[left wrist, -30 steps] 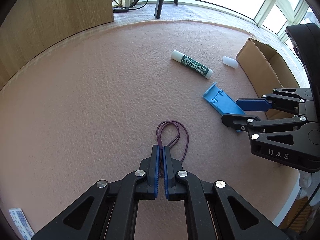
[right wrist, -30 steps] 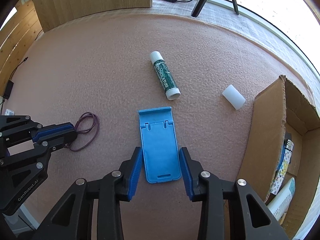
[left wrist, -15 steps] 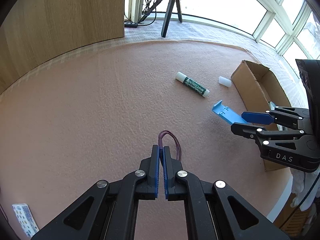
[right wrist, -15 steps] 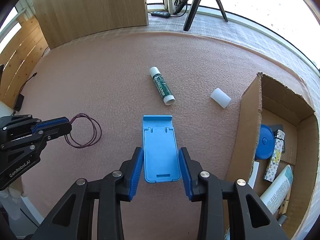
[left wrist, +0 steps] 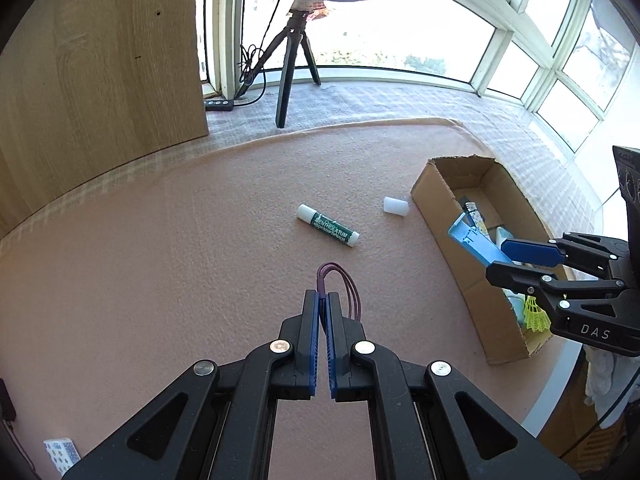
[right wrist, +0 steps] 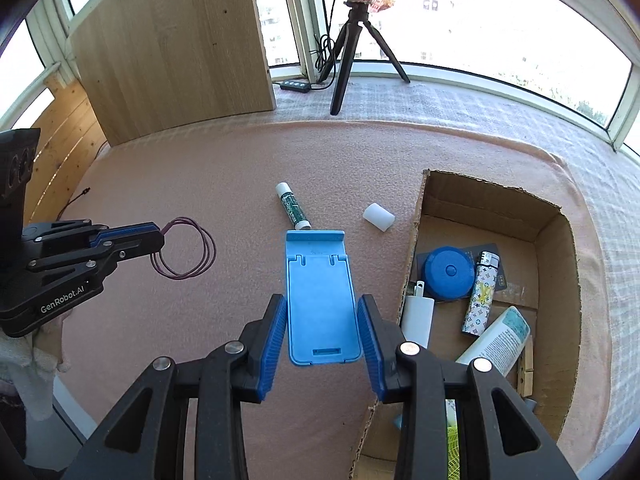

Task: Organize objects
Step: 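Carry the hair tie and phone stand over the box with both tools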

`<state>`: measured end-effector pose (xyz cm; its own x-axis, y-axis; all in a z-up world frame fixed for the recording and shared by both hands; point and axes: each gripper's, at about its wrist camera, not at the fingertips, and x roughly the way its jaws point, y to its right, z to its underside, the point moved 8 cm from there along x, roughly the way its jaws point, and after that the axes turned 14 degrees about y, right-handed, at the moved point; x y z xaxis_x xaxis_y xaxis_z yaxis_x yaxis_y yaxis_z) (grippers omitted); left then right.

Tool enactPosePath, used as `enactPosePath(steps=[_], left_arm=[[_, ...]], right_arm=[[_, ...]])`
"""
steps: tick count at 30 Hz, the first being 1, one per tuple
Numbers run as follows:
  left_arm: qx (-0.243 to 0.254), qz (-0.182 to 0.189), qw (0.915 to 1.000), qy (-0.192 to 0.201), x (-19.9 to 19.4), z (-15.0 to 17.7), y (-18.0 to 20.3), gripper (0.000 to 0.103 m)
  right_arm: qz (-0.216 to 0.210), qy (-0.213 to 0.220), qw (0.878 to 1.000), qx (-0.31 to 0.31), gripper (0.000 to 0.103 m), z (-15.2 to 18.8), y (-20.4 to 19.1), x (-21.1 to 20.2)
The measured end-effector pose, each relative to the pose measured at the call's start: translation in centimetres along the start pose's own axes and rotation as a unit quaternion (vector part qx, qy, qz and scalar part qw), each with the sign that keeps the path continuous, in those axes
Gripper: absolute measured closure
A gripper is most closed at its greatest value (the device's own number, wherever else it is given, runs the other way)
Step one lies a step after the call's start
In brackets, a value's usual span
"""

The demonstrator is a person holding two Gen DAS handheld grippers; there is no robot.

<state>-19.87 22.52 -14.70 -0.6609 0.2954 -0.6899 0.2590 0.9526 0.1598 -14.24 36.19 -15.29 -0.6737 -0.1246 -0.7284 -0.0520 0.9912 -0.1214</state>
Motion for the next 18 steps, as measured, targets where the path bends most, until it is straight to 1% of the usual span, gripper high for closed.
enactPosePath(steps=[9,14,18], left_arm=[[0.037,0.043,0.9982,0.018,1.7,-3.5,6.6,0.1],[0.06,0.067,0.9957,0.024,3.3,-5.3,10.8,0.1],[0.073,0.08,0.994,0.018,5.1,-6.0,13.8,0.1]], right_arm=[[0.048,0.03,0.998,0.035,0.07,0.3,5.8,-4.3],[0.074,0.034,0.995,0.058,0.07,1.3,9.1,-5.7],[0.088,0.033,0.993,0.074,0.07,2.4,11.3,-6.3]])
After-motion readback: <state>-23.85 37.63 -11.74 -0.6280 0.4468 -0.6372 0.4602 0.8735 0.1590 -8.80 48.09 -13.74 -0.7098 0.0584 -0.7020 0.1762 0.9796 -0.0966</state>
